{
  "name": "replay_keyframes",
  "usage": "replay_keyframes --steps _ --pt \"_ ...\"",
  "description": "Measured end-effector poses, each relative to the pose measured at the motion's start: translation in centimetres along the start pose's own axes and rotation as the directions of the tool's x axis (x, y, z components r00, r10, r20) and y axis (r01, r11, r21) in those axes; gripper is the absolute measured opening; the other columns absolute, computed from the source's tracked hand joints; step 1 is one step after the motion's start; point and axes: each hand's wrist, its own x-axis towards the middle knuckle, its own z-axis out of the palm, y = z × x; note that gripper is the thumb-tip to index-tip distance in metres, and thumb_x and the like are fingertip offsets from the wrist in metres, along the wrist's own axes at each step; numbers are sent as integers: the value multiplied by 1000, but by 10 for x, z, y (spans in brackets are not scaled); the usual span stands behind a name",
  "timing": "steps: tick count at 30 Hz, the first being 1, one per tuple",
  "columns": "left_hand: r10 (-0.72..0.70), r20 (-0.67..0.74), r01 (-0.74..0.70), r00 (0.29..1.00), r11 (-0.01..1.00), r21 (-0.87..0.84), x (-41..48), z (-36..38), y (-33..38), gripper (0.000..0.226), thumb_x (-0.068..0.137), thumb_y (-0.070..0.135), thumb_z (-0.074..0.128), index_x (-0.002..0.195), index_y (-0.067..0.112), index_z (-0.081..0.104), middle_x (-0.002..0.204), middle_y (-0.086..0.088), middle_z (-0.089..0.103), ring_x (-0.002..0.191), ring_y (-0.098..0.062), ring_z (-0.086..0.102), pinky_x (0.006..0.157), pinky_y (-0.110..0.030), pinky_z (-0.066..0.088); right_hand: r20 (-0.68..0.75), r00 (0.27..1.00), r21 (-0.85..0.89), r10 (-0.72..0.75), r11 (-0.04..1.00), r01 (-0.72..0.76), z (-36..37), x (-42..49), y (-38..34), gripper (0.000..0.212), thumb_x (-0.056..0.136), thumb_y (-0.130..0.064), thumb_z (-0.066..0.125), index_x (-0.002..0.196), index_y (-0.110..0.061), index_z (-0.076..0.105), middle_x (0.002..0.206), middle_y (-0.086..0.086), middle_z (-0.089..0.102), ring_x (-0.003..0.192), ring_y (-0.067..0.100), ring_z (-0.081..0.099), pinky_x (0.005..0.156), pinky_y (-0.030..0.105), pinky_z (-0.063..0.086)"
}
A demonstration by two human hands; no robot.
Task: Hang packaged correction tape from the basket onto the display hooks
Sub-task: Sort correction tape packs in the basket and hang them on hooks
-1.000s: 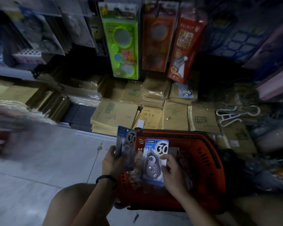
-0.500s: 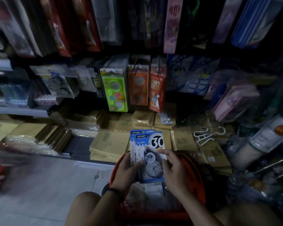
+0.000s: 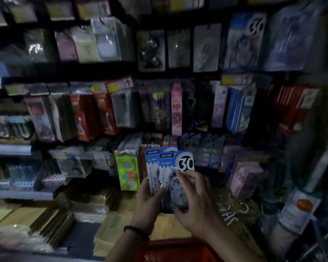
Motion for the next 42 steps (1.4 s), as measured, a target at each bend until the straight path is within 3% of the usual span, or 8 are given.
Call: replay_keyframes --steps 3,12,17,23,29,32,38,42 --pt "69 11 -70 998 997 16 13 17 35 37 95 8 74 128 19 64 121 -8 78 112 -32 76 93 -61 61 -27 1000 57 -4 998 5 -26 26 1 97 89 -55 65 166 -35 9 156 -13 20 147 11 31 116 31 42" --pt "165 156 -175 974 983 51 56 70 147 34 95 14 75 128 19 69 121 -10 79 109 -33 77 88 -59 64 -113 994 -59 -5 998 -1 -125 109 -6 92 91 -50 66 166 -37 13 159 -21 18 149 3 24 109 13 33" --pt "224 242 -249 944 965 79 78 98 200 35 95 11 75 129 20 68 118 -6 80 109 -30 78 95 -55 62 -182 983 -96 -15 995 -2 -173 144 5 90 94 -52 65 165 -39 11 157 -23 15 149 5 24 115 26 42" --pt "277 258 -318 925 939 132 106 132 233 31 96 3 72 123 19 71 110 -3 82 101 -23 80 84 -40 66 -265 964 -100 5 994 -33 -222 177 28 84 96 -45 69 164 -38 20 157 -21 22 145 6 32 112 25 43" --pt "289 248 -339 925 922 189 137 165 249 28 94 6 77 117 21 74 107 0 83 98 -18 80 87 -39 65 -401 915 -219 43 965 -141 -265 215 76 82 94 -39 70 163 -30 27 157 -10 26 149 16 27 113 31 44" --pt "295 269 -357 917 907 223 151 177 255 28 92 6 80 116 19 75 105 0 83 99 -19 80 87 -40 65 -402 915 -326 22 931 -166 -280 235 93 79 95 -33 68 162 -27 28 160 -4 22 151 23 24 107 38 52" --pt "353 279 -419 893 877 234 166 193 264 27 87 8 85 110 19 77 102 2 84 96 -18 81 83 -36 64 -452 892 -373 -3 909 -187 -290 265 110 76 95 -28 67 161 -24 29 160 0 25 148 25 27 105 40 52" --pt "376 291 -443 880 871 214 167 200 271 25 88 9 84 108 20 77 100 3 84 92 -14 81 73 -23 63 -457 890 -376 -12 909 -180 -293 274 114 76 95 -28 67 161 -24 29 159 0 25 146 26 27 107 40 51"
